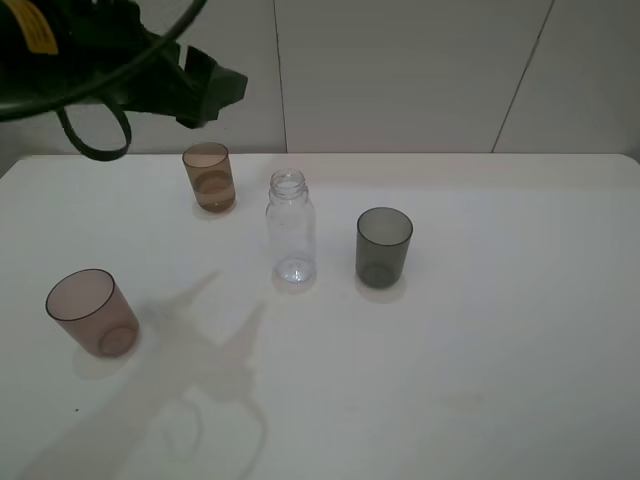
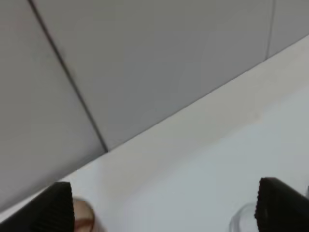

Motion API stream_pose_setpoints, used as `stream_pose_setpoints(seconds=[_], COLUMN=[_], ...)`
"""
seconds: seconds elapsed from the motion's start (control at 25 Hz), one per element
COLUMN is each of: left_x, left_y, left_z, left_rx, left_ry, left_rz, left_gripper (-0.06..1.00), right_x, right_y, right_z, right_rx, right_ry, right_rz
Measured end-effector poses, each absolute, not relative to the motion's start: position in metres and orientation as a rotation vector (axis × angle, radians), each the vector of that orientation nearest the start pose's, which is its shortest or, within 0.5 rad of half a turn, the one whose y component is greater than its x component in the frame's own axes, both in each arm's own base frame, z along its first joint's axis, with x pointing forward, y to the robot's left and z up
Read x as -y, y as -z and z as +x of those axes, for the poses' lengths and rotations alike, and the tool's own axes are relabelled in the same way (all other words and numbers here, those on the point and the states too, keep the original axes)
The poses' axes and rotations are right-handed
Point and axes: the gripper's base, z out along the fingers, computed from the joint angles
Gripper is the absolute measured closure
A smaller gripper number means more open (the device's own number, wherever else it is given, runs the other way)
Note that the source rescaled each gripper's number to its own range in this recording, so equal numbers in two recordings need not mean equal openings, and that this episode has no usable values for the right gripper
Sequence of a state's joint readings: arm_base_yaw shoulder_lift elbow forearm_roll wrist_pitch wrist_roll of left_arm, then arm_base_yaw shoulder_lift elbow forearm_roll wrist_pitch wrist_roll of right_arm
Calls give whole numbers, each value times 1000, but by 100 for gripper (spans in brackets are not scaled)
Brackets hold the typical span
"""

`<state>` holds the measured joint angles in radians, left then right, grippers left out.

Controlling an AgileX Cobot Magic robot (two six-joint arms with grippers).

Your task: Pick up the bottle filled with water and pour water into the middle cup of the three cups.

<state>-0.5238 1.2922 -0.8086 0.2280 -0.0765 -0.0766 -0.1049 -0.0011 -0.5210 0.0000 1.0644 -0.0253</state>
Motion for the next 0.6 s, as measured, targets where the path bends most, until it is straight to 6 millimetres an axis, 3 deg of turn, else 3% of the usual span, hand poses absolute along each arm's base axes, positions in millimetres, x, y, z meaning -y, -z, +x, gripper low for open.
stream_pose_setpoints(seconds=[0.32,0.6], left_x=[87,48], left_y=[-327,-359], left_z=[190,121], left_rx=[-2091,-2071], left_ry=[165,197], left_rz=[492,331], left_gripper=[7,7], right_x=[-1,-1], right_y=[-283,-283], right_z=[-8,-8], right_rx=[-2025,-2025], right_ry=[82,82], right_rz=[81,81])
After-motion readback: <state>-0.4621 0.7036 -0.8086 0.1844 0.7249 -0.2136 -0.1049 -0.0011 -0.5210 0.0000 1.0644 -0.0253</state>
